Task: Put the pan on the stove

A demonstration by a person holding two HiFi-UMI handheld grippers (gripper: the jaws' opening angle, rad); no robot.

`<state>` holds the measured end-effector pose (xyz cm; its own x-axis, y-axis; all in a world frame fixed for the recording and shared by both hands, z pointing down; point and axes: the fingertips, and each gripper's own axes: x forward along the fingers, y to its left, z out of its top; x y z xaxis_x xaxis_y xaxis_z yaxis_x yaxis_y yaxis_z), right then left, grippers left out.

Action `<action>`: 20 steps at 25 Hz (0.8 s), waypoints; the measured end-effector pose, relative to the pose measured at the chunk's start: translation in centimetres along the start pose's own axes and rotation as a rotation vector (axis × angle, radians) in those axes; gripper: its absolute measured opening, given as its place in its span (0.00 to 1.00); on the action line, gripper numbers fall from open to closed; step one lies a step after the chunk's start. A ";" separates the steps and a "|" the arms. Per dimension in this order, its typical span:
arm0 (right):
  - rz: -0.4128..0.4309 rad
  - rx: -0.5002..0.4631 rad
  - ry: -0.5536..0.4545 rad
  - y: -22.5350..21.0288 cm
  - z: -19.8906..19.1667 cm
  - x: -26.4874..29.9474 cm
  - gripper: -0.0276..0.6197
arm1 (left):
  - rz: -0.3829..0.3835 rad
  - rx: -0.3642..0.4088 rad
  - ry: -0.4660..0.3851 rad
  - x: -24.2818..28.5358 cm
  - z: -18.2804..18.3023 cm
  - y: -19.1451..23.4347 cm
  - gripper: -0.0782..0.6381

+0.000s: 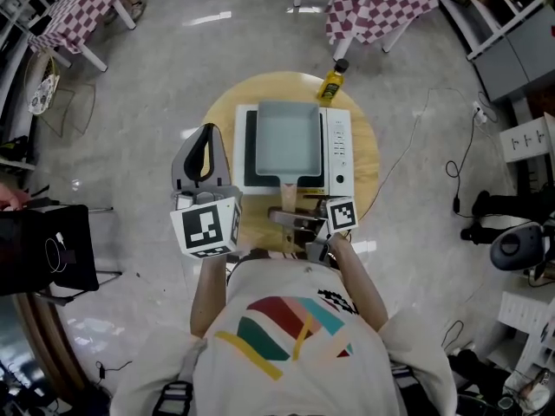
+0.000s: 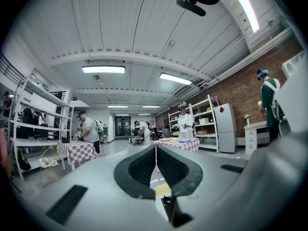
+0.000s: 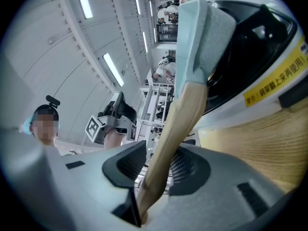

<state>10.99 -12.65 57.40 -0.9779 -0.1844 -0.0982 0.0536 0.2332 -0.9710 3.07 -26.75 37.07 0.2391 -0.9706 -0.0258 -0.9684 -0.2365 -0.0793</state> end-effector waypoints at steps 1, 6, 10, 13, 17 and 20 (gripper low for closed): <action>-0.003 0.003 -0.001 -0.1 0.0 -0.2 0.20 | -0.006 0.000 -0.001 0.1 0.0 -0.3 0.12; -0.007 0.026 0.000 -0.3 -0.2 -1.6 0.20 | -0.024 0.005 0.007 0.5 -0.1 -1.8 0.12; -0.002 0.037 0.013 -0.3 -0.5 -2.9 0.20 | -0.030 0.012 0.017 0.7 -0.3 -3.0 0.12; -0.011 0.039 0.000 -0.6 -0.2 -3.9 0.20 | -0.028 0.015 0.012 0.9 -0.2 -3.6 0.12; -0.028 0.052 -0.025 -0.9 0.4 -5.3 0.20 | -0.029 0.017 0.002 1.4 0.3 -4.4 0.12; -0.062 0.067 -0.053 -1.6 0.9 -6.8 0.20 | -0.035 0.015 0.005 1.6 0.5 -5.2 0.12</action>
<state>17.78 -12.59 59.44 -0.9678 -0.2474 -0.0473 0.0085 0.1557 -0.9878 8.54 -27.06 36.90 0.2726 -0.9620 -0.0176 -0.9582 -0.2698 -0.0953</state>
